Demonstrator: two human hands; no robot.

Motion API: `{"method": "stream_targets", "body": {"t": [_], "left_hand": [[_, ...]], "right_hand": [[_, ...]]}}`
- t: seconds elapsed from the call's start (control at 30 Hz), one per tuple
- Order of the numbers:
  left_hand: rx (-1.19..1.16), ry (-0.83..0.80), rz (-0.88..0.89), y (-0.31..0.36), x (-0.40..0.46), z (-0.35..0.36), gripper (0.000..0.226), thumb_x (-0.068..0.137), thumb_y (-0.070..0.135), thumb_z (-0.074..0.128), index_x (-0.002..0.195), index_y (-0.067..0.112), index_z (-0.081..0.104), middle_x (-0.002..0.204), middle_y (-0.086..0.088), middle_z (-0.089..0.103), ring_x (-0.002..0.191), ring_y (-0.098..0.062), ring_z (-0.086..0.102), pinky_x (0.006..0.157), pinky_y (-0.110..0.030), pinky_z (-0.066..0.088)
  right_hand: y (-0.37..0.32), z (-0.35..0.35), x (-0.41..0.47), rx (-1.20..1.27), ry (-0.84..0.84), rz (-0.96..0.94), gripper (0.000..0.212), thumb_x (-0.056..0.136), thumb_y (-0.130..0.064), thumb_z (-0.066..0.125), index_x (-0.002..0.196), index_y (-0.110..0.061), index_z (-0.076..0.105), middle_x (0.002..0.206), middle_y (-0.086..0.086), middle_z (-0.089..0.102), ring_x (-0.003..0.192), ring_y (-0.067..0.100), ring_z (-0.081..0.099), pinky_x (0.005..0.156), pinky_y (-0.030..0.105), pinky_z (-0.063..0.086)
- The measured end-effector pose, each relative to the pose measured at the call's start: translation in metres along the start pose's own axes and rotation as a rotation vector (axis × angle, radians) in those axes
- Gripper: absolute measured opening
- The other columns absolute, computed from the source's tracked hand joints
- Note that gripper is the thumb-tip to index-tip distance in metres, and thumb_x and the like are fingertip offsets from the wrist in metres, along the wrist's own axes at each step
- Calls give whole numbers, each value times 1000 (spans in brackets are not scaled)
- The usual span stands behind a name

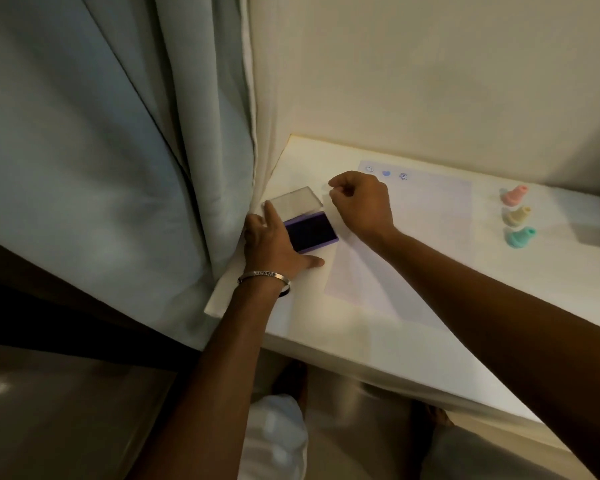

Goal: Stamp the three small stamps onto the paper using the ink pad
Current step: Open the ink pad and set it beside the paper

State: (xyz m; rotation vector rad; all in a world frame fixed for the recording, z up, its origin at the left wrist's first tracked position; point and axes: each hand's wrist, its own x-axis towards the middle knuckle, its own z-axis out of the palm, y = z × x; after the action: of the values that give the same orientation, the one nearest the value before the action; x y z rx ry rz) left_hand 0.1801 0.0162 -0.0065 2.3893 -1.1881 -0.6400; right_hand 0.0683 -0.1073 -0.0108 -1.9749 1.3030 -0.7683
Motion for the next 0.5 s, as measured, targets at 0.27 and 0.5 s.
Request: {"method": "stream_targets", "body": {"t": [0.27, 0.5], "left_hand": [[-153, 336, 52, 32, -13, 8, 85, 67, 41, 81, 134, 7, 42, 132, -15, 41, 118, -32, 49, 93, -39, 47], [-332, 216, 262, 88, -21, 49, 37, 78, 32, 73, 111, 19, 61, 107, -6, 58, 84, -10, 49, 65, -15, 35]], "right_hand": [[48, -95, -50, -93, 135, 79, 21, 89, -5, 57, 99, -12, 74, 98, -2, 73, 85, 10, 63, 76, 18, 45], [104, -156, -77, -198, 305, 228, 21, 86, -6, 58, 99, -12, 73, 95, 2, 72, 84, 15, 63, 70, 19, 43]]}}
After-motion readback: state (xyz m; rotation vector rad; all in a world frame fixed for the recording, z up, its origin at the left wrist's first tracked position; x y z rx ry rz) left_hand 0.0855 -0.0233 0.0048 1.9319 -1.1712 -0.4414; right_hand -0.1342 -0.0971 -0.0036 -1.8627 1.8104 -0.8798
